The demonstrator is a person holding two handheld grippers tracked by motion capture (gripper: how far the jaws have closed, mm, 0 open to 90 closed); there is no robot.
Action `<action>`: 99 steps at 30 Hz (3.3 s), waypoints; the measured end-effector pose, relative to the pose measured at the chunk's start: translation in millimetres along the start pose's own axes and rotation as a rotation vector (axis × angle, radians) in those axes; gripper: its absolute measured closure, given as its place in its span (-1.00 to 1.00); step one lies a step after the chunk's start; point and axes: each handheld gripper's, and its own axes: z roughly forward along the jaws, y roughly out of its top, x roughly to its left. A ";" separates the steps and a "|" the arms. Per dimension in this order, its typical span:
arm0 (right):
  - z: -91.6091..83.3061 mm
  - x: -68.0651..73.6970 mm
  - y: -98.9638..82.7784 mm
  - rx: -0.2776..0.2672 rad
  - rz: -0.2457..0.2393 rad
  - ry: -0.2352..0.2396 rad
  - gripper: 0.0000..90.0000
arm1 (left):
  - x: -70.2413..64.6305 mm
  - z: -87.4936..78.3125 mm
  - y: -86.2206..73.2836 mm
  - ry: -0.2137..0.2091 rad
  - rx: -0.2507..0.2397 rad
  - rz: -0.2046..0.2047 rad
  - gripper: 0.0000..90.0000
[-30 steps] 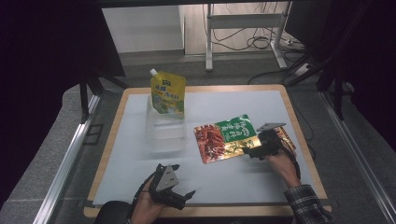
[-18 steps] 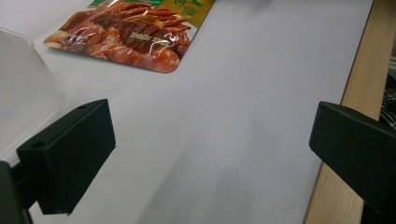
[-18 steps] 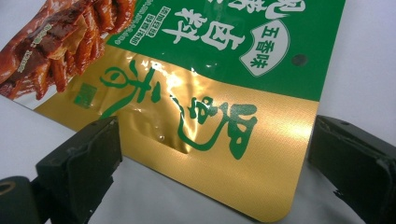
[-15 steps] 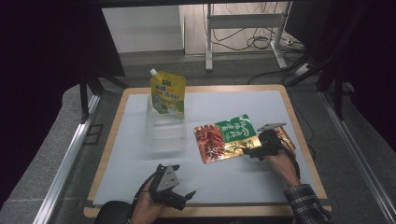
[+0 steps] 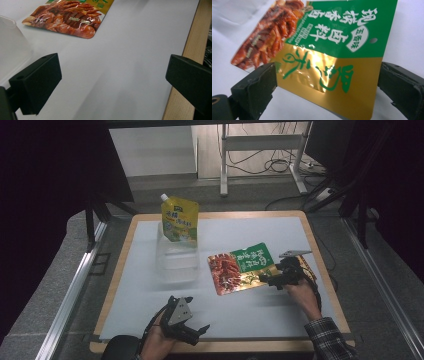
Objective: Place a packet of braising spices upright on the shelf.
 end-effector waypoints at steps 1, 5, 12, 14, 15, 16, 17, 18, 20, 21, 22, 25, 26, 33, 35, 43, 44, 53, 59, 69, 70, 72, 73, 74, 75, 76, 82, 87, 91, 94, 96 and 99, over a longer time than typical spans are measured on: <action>-0.3 0.4 0.1 -0.005 0.005 0.004 -0.94 | -0.1 0.2 0.0 0.001 0.001 0.001 -1.00; -2.0 1.4 -0.2 -0.029 0.029 0.023 -0.94 | -0.6 0.9 0.2 -0.001 0.003 0.003 -1.00; -5.5 3.7 -3.7 -0.034 0.063 0.046 -0.94 | -1.2 1.4 0.4 -0.003 0.004 0.004 -1.00; -6.7 4.5 -5.8 -0.030 0.074 0.056 -0.94 | -1.6 1.7 0.6 -0.005 0.004 0.006 -1.00; -7.5 4.7 -6.8 -0.032 0.081 0.062 -0.94 | -1.8 1.8 0.6 -0.005 0.005 0.007 -1.00; -8.3 4.6 -7.4 -0.028 0.094 0.079 -0.93 | -1.9 1.9 0.7 -0.006 0.006 0.010 -1.00; -7.9 4.7 -8.1 -0.025 0.115 0.110 -0.94 | -2.2 2.1 0.8 -0.007 0.006 0.011 -1.00; -7.0 5.5 -9.2 -0.025 0.129 0.131 -0.94 | -2.3 2.1 0.8 -0.007 0.007 0.011 -1.00; -5.3 8.3 -9.9 -0.009 0.115 0.125 -0.94 | -2.6 2.2 1.0 -0.007 0.006 0.012 -1.00; -4.3 9.9 -9.8 0.004 0.097 0.120 -0.94 | -2.8 2.3 1.0 -0.007 0.006 0.012 -1.00; -3.0 11.3 -9.8 0.008 0.084 0.115 -0.93 | -2.8 2.4 1.0 -0.007 0.007 0.013 -1.00; 1.0 14.1 -8.5 0.030 0.056 0.104 -0.92 | -3.0 2.8 1.0 -0.009 0.009 0.014 -1.00; 3.1 15.5 -7.7 0.038 0.036 0.094 -0.91 | -3.2 3.0 1.1 -0.008 0.011 0.016 -1.00; 14.1 19.3 -2.1 0.086 -0.014 0.064 -0.91 | -5.5 4.1 1.5 -0.002 0.019 0.038 -1.00; 17.3 17.9 -0.1 0.098 -0.002 0.053 -0.91 | -4.9 3.8 1.3 0.001 0.017 0.035 -1.00; 14.2 6.0 10.6 0.076 0.059 -0.016 -0.14 | -4.0 4.1 1.2 0.002 0.017 0.032 -1.00; 13.5 4.7 11.4 0.076 0.056 -0.024 -0.02 | -4.2 4.3 1.2 0.002 0.017 0.032 -1.00; 18.1 -7.5 20.8 0.086 0.071 -0.039 0.56 | -3.6 4.6 1.0 0.006 0.018 0.032 -1.00; 19.8 -7.2 22.6 0.092 0.068 -0.040 0.89 | -3.6 4.5 0.9 0.008 0.021 0.035 -0.99; 9.1 4.4 34.7 0.050 0.040 -0.047 0.97 | -4.0 3.9 1.0 0.018 0.025 0.042 -0.99; 7.2 5.0 36.6 0.044 0.037 -0.041 0.97 | -4.2 3.9 0.9 0.019 0.026 0.043 -0.99; 4.1 6.9 40.1 0.033 0.029 -0.031 0.97 | -4.2 4.0 1.0 0.020 0.026 0.045 -0.99; 1.5 7.8 42.8 0.028 0.016 -0.016 0.97 | -4.3 3.9 1.1 0.020 0.025 0.044 -0.99; -0.6 8.6 45.0 0.024 0.007 -0.006 0.97 | -4.4 3.9 1.1 0.020 0.024 0.043 -0.99; -2.8 9.7 47.1 0.019 0.004 0.000 0.97 | -4.3 3.8 1.1 0.020 0.023 0.043 -0.99; -5.3 10.8 49.3 0.012 0.005 0.012 0.97 | -4.3 3.8 1.1 0.021 0.023 0.043 -0.99; -16.5 18.8 61.0 -0.015 -0.013 0.043 0.97 | -4.7 3.7 1.2 0.021 0.021 0.044 -0.99; -24.0 29.9 73.9 -0.042 -0.032 0.063 0.97 | -4.3 3.2 1.3 0.021 0.026 0.051 -0.99; -27.2 40.1 87.1 -0.037 -0.058 0.075 0.97 | -4.4 3.0 1.4 0.020 0.024 0.052 -0.99; -27.9 46.4 96.8 -0.032 -0.075 0.079 0.97 | -4.4 2.9 1.4 0.020 0.024 0.054 -0.99; -28.1 50.9 103.4 -0.035 -0.089 0.085 0.98 | -4.4 2.6 1.5 0.020 0.022 0.054 -0.99; -28.9 57.6 111.6 -0.032 -0.111 0.090 0.98 | -4.3 2.2 1.5 0.020 0.020 0.053 -0.99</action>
